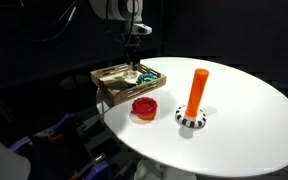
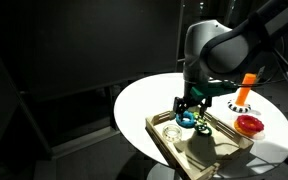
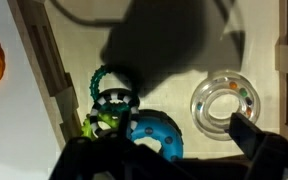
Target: Remove the colorless ring from the crate and put it on the table
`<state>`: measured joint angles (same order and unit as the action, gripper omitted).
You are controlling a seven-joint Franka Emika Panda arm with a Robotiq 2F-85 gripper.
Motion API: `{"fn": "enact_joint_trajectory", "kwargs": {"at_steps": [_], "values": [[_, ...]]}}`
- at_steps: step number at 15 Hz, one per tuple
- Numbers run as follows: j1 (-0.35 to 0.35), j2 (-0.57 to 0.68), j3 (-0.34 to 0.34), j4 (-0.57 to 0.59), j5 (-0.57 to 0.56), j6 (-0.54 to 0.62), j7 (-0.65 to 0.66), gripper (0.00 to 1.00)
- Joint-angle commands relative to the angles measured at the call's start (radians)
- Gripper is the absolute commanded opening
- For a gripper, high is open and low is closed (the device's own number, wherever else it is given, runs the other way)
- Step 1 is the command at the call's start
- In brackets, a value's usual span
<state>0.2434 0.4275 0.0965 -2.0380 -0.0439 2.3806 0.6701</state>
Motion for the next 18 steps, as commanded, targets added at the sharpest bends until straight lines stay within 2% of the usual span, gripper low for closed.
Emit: {"fn": "enact_joint_trajectory", "kwargs": {"at_steps": [1, 8, 18], "values": [[0.017, 0.001, -0.016, 0.003, 0.012, -0.002, -0.007, 1.0], [0.031, 0.026, -0.03, 0.019, -0.002, -0.001, 0.01, 1.0], [0.07, 0.137, -0.071, 0.096, -0.01, -0.004, 0.016, 1.0]]}}
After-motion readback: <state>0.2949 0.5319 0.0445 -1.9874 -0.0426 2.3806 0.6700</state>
